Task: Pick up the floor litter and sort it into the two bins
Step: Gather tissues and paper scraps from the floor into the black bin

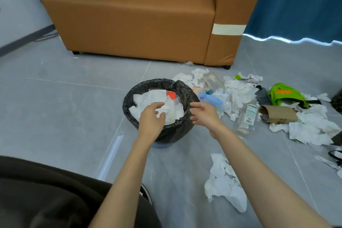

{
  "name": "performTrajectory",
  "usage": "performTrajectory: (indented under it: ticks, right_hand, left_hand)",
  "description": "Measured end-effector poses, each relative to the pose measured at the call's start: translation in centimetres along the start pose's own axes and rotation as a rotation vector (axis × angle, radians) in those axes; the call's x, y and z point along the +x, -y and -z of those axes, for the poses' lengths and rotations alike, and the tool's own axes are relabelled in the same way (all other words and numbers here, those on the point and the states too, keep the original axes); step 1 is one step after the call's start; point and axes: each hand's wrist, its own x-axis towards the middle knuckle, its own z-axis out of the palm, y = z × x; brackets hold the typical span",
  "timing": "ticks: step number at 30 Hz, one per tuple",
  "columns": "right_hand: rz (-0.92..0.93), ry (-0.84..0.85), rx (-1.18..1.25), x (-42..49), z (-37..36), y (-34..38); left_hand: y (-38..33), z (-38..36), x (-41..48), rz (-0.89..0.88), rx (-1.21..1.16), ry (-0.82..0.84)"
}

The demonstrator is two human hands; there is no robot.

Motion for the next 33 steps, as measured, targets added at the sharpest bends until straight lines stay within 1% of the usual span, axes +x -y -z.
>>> performTrajectory:
  ticks: [3, 7, 10, 15, 17, 20, 23, 25, 29, 33]
  right_hand:
    - [-0.095, -0.069, 0.047, -0.6, 2.6, -3.0]
    - [-0.238, -0.138, 0.069, -1.9, 6.1, -7.7]
    - [-0.340, -0.163, 0.004, -3.6, 8.3, -11.7]
    - [-0.474, -0.137, -0.163, -6.9, 10.1, -17.3]
    - [-0.471, -0.107, -0.248, -8.0, 10.0, -19.1]
    - [-0.392, -0.031, -0.411, -9.6, 9.5, -21.5]
    - [-0.344, -0.014, -0.528, -10.4, 8.7, -23.3]
    - [-0.320, -0.013, -0.640, -10.7, 8.2, -24.4]
    - [-0.274, 0.004, -0.808, -11.0, 7.5, -25.6]
    - [-0.269, -0.029, -0.832, -11.1, 7.2, -26.2]
  left_hand:
    - [-1.2, -2.6, -1.0, -0.042, -0.037, 0.053]
    - [-1.9, -6.7, -3.2, -0.094, -0.038, 0.165]
    - [-1.4, -10.1, -5.2, -0.092, -0.007, 0.303]
    - [1.4, -14.9, -8.9, 0.003, 0.094, 0.559]
    - [2.7, -16.0, -10.4, 0.026, 0.161, 0.637]
    - [4.5, -17.5, -12.7, 0.014, 0.260, 0.770]
    - [6.0, -18.6, -14.4, -0.015, 0.347, 0.847]
    - [7.2, -18.9, -15.1, -0.073, 0.405, 0.851]
    - [8.7, -18.9, -15.9, -0.175, 0.463, 0.801]
    - [9.5, -18.8, -16.0, -0.152, 0.486, 0.774]
